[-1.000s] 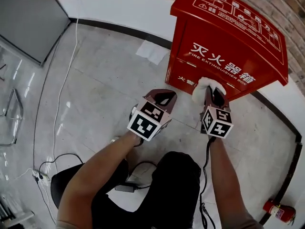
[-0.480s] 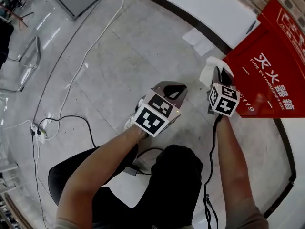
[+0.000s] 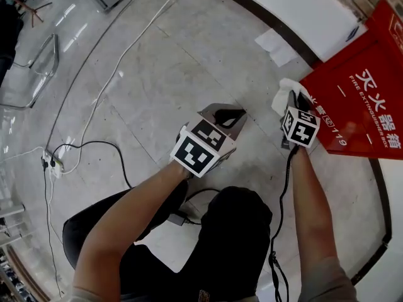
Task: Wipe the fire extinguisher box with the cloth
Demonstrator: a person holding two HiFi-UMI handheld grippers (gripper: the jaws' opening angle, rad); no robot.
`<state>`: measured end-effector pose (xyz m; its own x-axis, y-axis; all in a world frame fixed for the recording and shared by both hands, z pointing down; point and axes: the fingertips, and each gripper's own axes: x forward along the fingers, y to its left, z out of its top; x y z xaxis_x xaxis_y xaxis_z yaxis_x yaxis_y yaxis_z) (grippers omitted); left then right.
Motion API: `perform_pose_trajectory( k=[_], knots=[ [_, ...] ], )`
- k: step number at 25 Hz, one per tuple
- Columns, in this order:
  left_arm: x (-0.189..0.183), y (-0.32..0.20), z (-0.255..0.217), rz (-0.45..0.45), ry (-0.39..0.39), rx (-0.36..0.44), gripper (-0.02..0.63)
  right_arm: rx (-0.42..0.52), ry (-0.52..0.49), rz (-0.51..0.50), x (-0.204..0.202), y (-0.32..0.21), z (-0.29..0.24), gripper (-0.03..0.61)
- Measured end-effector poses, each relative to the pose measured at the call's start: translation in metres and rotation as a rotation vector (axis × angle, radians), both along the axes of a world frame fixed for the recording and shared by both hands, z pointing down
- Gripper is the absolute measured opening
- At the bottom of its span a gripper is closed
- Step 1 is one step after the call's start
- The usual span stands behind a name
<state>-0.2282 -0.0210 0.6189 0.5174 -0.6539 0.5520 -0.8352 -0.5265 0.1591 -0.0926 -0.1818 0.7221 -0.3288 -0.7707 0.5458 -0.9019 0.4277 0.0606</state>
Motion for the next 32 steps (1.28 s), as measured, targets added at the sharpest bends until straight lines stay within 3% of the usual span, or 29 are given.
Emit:
perform_pose_trajectory(
  k=[7,14,20,27,32],
  knots=[
    [0.054,-0.002,0.004,0.094,0.004,-0.014,0.000,-0.018,0.024,0.072,0.081,0.033,0.005,0.094],
    [0.127,0.002,0.013,0.239,-0.013,-0.024,0.000,-0.051,0.014,0.229,0.186,0.067,0.016,0.094],
    [0.157,0.004,0.021,0.292,-0.027,-0.044,0.000,-0.078,0.010,0.351,0.258,0.093,0.024,0.094],
    [0.163,0.006,0.028,0.301,-0.020,-0.075,0.000,-0.172,-0.088,0.490,0.288,0.100,0.048,0.095],
    [0.145,0.008,0.036,0.268,-0.018,-0.087,0.000,-0.255,-0.077,0.511,0.281,0.097,0.072,0.095]
  ],
)
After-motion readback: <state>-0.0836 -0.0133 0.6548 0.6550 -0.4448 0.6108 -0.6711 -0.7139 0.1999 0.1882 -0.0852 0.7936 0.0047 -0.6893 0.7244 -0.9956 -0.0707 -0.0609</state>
